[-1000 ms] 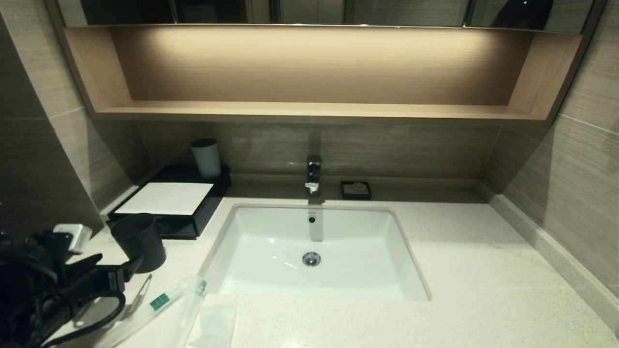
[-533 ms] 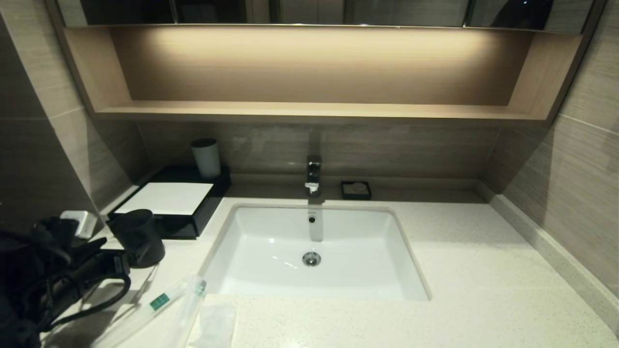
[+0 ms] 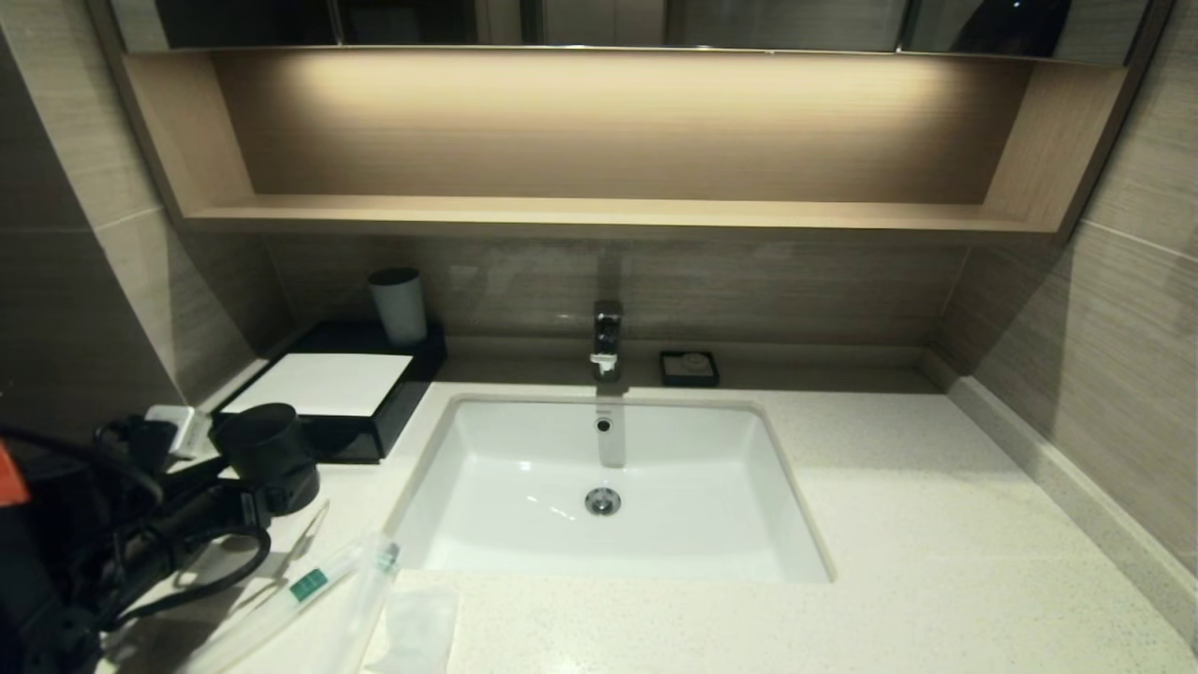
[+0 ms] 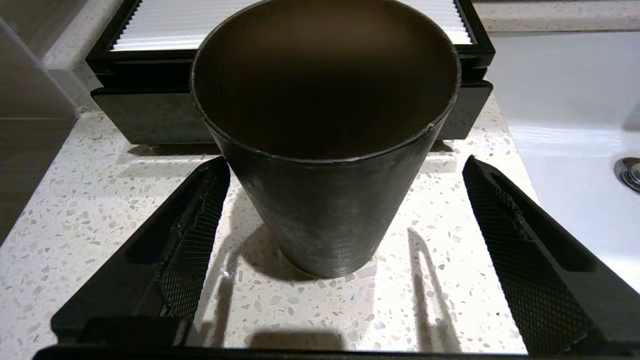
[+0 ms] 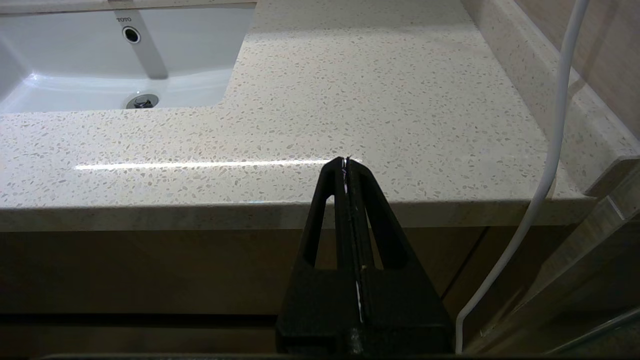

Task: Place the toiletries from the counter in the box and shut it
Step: Pick up the cup

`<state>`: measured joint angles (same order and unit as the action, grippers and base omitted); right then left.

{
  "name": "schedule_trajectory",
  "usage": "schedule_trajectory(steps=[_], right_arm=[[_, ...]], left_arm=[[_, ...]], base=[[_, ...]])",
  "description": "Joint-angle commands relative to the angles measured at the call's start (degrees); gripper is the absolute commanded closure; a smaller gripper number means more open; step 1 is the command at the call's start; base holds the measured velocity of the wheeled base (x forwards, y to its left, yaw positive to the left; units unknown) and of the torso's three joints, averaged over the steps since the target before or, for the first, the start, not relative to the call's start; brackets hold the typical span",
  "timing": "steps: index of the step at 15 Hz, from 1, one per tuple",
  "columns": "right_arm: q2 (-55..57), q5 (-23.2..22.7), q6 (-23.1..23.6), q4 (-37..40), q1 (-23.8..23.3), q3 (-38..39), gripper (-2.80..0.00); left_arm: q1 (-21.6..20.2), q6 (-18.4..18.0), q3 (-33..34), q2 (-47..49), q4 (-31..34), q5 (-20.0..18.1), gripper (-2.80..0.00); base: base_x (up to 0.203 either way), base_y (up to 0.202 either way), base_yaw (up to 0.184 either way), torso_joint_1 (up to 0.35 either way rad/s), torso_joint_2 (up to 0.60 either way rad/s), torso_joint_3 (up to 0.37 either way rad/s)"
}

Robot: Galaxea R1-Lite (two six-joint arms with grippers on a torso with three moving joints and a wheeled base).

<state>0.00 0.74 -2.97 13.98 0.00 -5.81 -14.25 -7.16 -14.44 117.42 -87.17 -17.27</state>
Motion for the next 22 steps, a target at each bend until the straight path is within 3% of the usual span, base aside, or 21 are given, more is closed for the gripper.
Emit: schedule_trajectory(steps=[1,2,3,12,17,18,21,22], right_arm=[[0.1,0.0,0.0,0.1,0.0,0.0,0.0],[0.1,0.0,0.0,0.1,0.0,-0.1,0.0],[0.1,0.0,0.0,0.1,0.0,0.0,0.0],[0.1,0.0,0.0,0.1,0.0,-0.1,0.0],[0.1,0.0,0.0,0.1,0.0,0.0,0.0],[0.1,0.0,0.0,0.1,0.0,0.0,0.0],[0.1,0.0,0.0,0.1,0.0,0.0,0.0],[0.1,0.0,0.0,0.1,0.0,0.0,0.0]], left_arm=[[0.0,0.5,0.0,-0.3,-0.5,-1.4,-2.8],[0.0,0.6,-0.1,-0.2,-0.5,-1.5,-2.8],[0.0,0.6,-0.6,-0.2,-0.5,-1.5,0.0],[-0.2,0.5,-0.6,0.2,-0.5,-1.8,0.0],[-1.0,0.5,-0.9,-8.0,-0.5,-1.2,0.0],[-1.5,0.7,-1.1,-10.3,-0.5,-0.3,0.0],[-2.0,0.1,-2.9,-16.4,-0.5,9.2,0.0],[-2.0,-0.1,-3.9,-17.4,-0.3,9.6,0.0]], base=[[0.0,0.0,0.0,0.0,0.0,0.0],[0.0,0.0,0.0,0.0,0.0,0.0],[0.0,0.0,0.0,0.0,0.0,0.0],[0.0,0.0,0.0,0.0,0.0,0.0],[0.0,0.0,0.0,0.0,0.0,0.0],[0.0,0.0,0.0,0.0,0.0,0.0],[0.0,0.0,0.0,0.0,0.0,0.0],[0.0,0.0,0.0,0.0,0.0,0.0]])
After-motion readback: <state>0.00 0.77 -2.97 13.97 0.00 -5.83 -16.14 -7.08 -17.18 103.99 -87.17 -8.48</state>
